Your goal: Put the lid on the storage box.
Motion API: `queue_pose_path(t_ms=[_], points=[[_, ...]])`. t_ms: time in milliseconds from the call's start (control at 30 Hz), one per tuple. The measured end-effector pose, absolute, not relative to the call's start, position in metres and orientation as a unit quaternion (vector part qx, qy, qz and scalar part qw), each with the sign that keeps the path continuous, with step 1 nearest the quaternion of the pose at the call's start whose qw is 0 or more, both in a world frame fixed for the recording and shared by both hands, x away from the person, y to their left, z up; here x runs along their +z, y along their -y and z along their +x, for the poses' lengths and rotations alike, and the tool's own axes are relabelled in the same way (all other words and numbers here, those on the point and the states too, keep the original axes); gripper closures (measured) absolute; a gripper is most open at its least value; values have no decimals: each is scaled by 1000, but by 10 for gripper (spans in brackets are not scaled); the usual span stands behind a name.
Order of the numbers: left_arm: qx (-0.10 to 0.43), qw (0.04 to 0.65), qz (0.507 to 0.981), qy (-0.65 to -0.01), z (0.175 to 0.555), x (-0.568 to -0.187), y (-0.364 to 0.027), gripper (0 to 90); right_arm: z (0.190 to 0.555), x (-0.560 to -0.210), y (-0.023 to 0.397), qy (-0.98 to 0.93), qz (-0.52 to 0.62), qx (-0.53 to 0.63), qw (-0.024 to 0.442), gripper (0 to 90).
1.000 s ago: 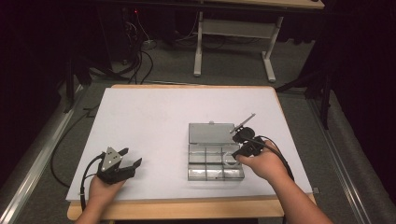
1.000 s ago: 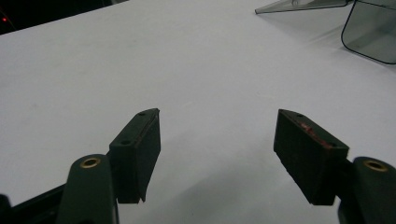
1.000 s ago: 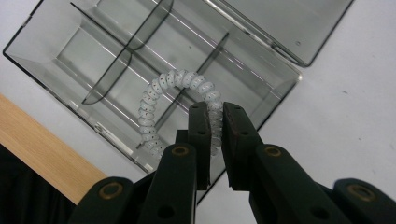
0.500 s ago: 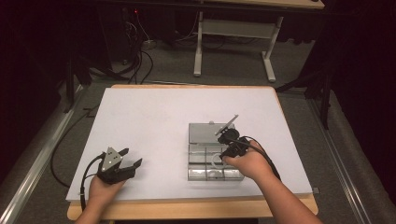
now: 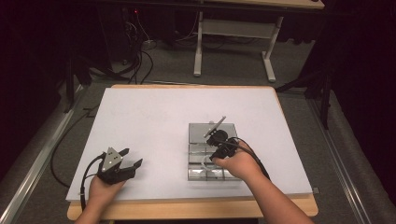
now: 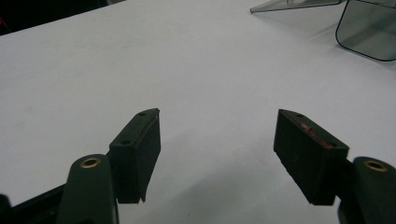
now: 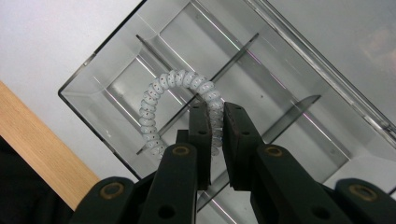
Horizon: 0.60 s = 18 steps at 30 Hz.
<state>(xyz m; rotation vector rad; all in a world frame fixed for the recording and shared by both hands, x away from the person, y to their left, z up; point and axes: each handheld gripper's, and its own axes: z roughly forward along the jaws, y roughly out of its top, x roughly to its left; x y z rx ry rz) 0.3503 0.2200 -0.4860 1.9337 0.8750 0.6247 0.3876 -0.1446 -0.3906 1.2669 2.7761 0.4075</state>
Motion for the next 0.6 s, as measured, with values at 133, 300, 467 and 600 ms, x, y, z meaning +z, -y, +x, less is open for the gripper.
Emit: queue_pose_path(t_ms=[133, 300, 467, 600], points=[[252, 448, 781, -355, 350, -486, -220, 325, 387, -392, 139, -897, 421, 132, 25, 828], [252, 448, 782, -352, 350, -486, -220, 323, 387, -394, 133, -903, 409, 132, 26, 827], [253, 450, 780, -353, 350, -486, -220, 321, 387, -395, 126, -907, 400, 131, 26, 827], [250, 449, 782, -353, 350, -486, -220, 321, 386, -395, 122, -902, 412, 125, 21, 827]])
